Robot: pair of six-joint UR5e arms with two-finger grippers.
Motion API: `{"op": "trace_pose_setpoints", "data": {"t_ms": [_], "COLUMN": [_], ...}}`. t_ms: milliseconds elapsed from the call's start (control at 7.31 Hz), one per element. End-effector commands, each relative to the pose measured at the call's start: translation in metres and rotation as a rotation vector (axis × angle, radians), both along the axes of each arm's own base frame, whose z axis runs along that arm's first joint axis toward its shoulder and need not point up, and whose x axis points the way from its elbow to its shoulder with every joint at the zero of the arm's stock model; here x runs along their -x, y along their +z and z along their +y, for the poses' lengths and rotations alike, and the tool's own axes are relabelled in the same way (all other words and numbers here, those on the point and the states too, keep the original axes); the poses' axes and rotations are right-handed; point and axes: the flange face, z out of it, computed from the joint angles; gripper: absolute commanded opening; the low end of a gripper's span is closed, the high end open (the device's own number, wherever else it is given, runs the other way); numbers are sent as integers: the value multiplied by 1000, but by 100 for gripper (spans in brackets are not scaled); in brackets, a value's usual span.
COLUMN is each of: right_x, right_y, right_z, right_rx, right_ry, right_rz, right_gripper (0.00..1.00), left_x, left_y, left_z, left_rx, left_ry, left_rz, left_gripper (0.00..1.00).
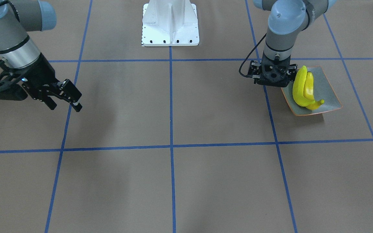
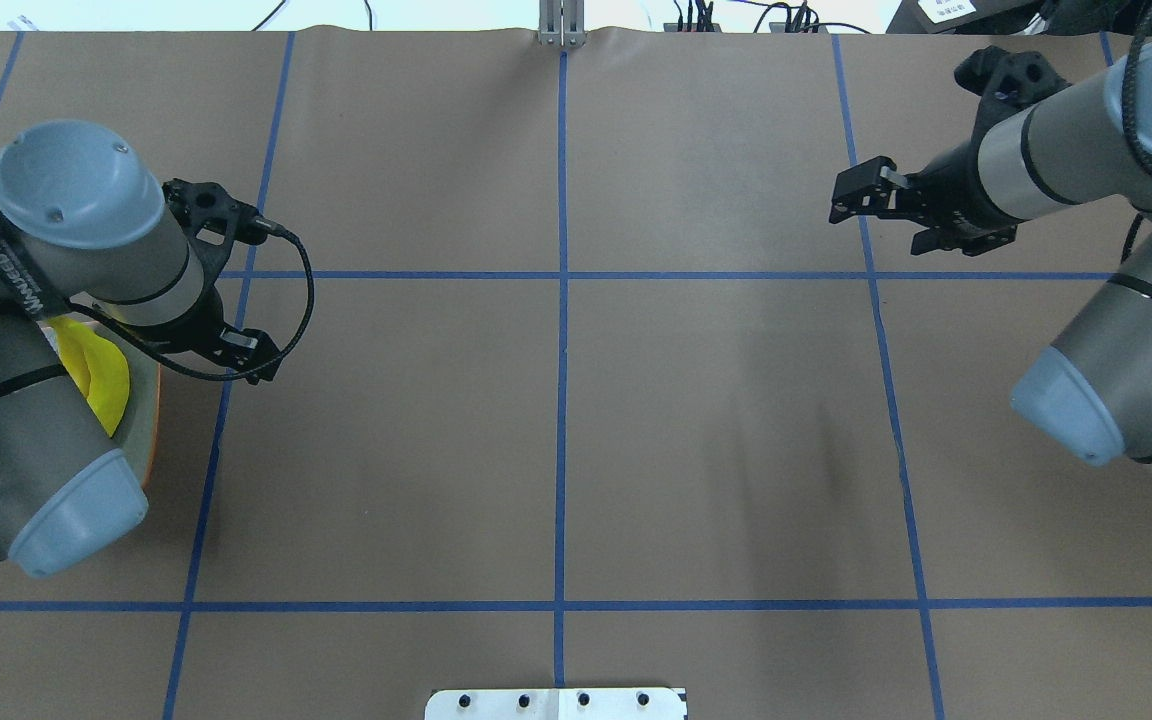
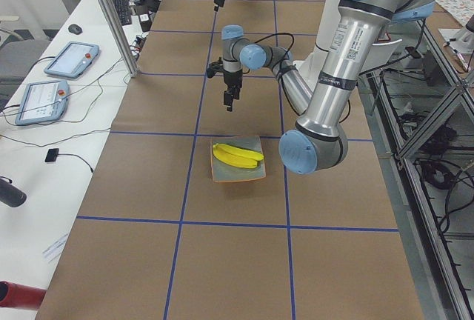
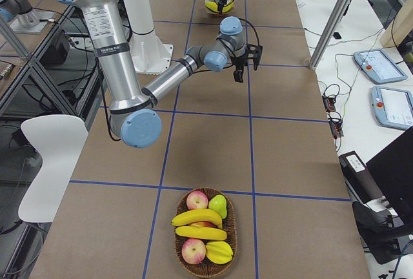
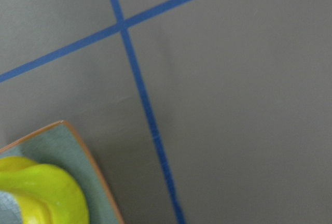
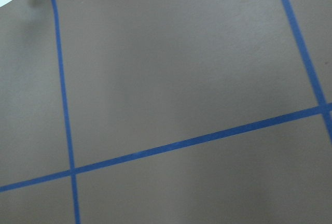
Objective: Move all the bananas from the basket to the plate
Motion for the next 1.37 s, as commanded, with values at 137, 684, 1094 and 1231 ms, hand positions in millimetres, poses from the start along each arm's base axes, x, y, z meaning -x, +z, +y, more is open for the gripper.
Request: {"op": "trace_pose_setpoints", "data": {"t_ms": [137,684,1094,1231], "right_x": [-130,-269,-332,-346], "right_y": [105,266,386,414], "right_z": [11,21,26,33], "right_rx": [-82,-29,36,-9], "right_ry": [-119,-207,-239,-308], "right_rz": [134,149,174,198], "right_gripper": [100,100,100,100], "left_x": [63,98,100,100], "left_y": [-10,15,17,17], "left_z": [-30,-47,-47,-47], "left_rx": [18,81,82,81], "left_ry": [-67,-87,-89,-88], "left_rz": [200,221,217,217], "left_gripper": [100,99,99,99]}}
